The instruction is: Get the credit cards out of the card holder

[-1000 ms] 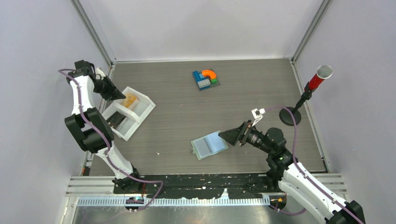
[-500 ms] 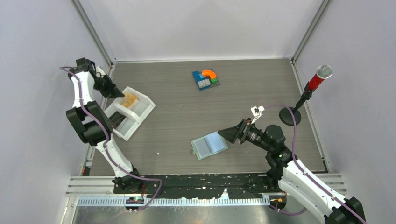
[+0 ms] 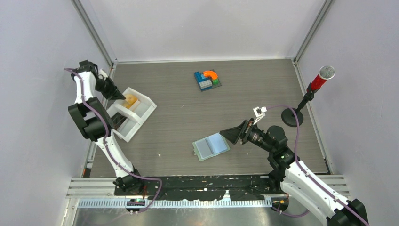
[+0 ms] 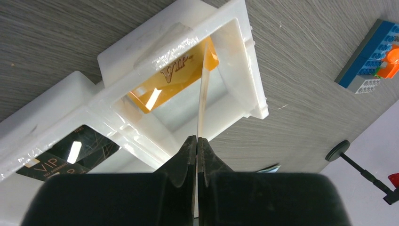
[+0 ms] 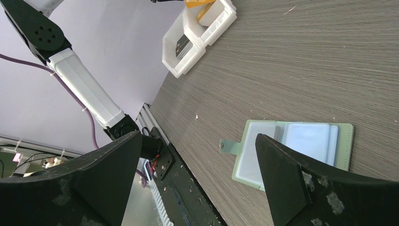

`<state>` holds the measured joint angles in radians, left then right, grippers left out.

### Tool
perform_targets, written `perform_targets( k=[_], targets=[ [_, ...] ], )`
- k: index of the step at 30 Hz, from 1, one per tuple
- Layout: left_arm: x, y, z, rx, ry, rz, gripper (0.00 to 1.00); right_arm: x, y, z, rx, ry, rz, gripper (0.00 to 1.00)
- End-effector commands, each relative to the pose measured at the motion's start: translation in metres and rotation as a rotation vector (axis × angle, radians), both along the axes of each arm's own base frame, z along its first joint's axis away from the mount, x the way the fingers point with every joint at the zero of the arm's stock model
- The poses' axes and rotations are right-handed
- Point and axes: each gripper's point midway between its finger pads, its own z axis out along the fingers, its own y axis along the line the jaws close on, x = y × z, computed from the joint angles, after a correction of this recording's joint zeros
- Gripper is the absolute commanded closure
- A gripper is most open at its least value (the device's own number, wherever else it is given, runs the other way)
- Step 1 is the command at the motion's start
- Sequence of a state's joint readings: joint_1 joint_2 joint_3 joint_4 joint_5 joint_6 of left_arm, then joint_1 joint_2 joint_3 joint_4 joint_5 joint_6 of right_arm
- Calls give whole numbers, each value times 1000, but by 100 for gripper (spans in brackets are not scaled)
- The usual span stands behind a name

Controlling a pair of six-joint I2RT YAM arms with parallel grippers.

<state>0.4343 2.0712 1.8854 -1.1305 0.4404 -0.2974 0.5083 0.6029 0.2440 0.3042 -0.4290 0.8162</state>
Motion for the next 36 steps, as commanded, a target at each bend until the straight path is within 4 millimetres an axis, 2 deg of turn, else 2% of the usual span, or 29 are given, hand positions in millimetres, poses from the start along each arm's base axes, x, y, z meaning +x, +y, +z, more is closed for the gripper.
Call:
perform_targets(
  k=[1, 7, 14, 25, 29, 30, 34, 36],
  targets=[
    [2, 13, 5, 51, -3, -14, 100, 8, -1, 24, 8, -72, -20, 0],
    [0, 22, 0, 90, 36, -15, 94, 11, 0, 22, 0, -67, -25, 1],
    [-1, 26, -4, 109, 64, -16, 76, 13, 0, 20, -5, -59, -29, 0],
    [3, 30, 6, 146, 55, 17, 70, 13, -3, 18, -22, -47, -44, 0],
    [5, 15, 24, 171, 18, -1, 69, 15, -5, 10, -54, 0, -63, 0],
    [5, 9, 33, 182, -5, -6, 68, 17, -5, 8, -63, 12, -65, 0],
    [3, -28, 65, 159, -108, -46, 66, 18, -6, -5, -123, 65, -64, 2],
    [-2, -53, 80, 156, -155, -93, 65, 18, -8, -14, -170, 91, -66, 5]
  ],
)
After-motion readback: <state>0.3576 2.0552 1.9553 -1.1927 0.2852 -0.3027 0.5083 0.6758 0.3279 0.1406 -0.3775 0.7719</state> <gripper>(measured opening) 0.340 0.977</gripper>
